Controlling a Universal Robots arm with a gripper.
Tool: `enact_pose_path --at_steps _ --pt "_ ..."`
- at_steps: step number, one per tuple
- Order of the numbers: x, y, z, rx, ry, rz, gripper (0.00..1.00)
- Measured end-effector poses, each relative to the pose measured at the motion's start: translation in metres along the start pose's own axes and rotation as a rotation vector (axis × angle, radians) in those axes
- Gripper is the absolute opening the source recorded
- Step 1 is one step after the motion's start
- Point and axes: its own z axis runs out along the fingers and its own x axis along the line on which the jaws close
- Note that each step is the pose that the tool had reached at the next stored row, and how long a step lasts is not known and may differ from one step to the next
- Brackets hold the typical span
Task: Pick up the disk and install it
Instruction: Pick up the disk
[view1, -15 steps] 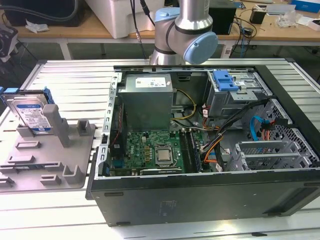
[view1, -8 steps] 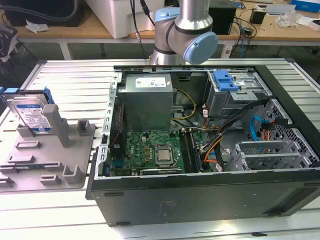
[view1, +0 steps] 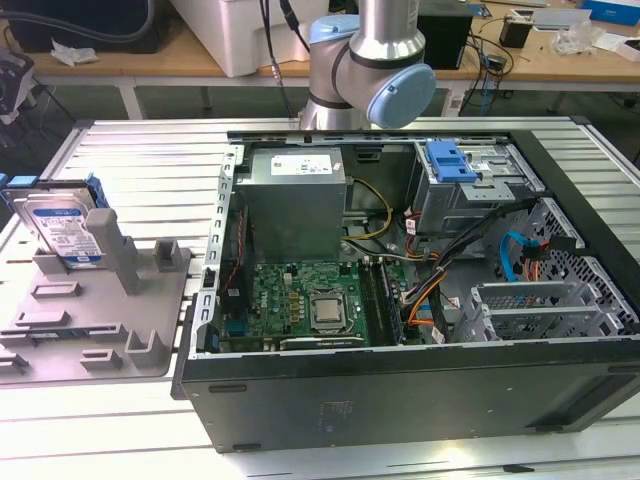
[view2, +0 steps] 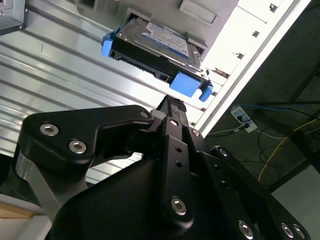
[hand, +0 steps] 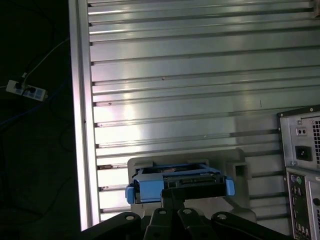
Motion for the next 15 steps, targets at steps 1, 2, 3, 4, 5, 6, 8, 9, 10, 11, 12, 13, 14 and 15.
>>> enact_pose_path --at_steps 1,2,3,4,5,6,8,9,10,11,12,13,14,15 --pt "0.0001 0.0000 0.0000 0.0000 0.0000 0.000 0.11" --pt "0.0000 0.0000 0.0000 0.0000 -0.0001 0.000 0.11" --pt "-0.0001 0.0001 0.0000 0.0000 0.0001 0.000 0.11" --pt "-0.0013 0.0001 0.0000 0.0005 0.0056 0.000 0.11" --pt "-0.0022 0.0002 0.0001 0.0011 0.0145 -0.009 0.11" --pt "-0.0023 0.0002 0.0002 0.0012 0.0184 -0.020 0.11" --pt "-0.0023 0.0002 0.0000 0.0014 0.0235 -0.049 0.11" --pt "-0.0023 0.0002 0.0001 0.0014 0.0250 -0.061 0.11" --pt "-0.0023 0.0002 0.0001 0.0013 0.0265 -0.077 0.11" --pt "-0.0023 0.0002 0.0001 0.0014 0.0282 -0.094 0.11" --pt "-0.0023 0.0002 0.0001 0.0014 0.0298 -0.113 0.11" --pt "-0.0023 0.0002 0.0002 0.0014 0.0312 -0.131 0.11" --pt "-0.0023 0.0002 0.0002 0.0014 0.0326 -0.150 0.11" --pt "-0.0023 0.0002 0.0003 0.0013 0.0353 -0.183 0.11"
